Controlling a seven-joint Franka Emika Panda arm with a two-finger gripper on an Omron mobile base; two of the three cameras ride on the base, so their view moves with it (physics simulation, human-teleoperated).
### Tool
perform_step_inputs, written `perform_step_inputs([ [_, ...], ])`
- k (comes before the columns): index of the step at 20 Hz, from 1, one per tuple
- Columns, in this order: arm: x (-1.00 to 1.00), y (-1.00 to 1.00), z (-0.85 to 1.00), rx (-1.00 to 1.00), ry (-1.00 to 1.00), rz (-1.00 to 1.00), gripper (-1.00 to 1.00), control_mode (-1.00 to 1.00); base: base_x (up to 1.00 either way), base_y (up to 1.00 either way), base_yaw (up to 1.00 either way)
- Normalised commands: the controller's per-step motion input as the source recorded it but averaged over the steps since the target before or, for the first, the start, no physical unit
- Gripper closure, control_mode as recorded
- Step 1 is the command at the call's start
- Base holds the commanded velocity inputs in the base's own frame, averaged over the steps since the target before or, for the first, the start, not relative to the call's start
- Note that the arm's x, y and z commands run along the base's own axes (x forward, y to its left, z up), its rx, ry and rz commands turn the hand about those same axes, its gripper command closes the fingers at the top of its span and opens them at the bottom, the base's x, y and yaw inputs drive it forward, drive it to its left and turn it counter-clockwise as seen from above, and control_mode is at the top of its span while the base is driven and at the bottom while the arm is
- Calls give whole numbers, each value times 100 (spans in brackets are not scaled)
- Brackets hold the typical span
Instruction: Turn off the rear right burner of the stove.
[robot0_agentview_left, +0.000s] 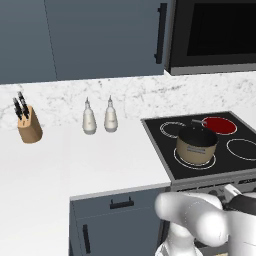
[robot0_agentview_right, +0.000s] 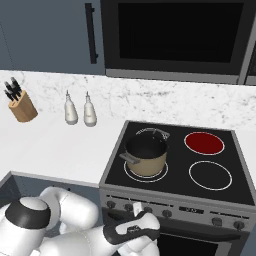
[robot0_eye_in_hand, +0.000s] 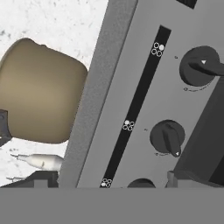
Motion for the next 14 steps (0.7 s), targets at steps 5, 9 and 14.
perform_step_inputs([
  [5, 0, 0, -16, 2, 0, 0, -100, -100, 0, 0, 0],
  [9, 15, 0, -8, 0, 0, 0, -100, -100, 0, 0, 0],
  [14, 20, 0, -6, 0, 0, 0, -100, -100, 0, 0, 0],
])
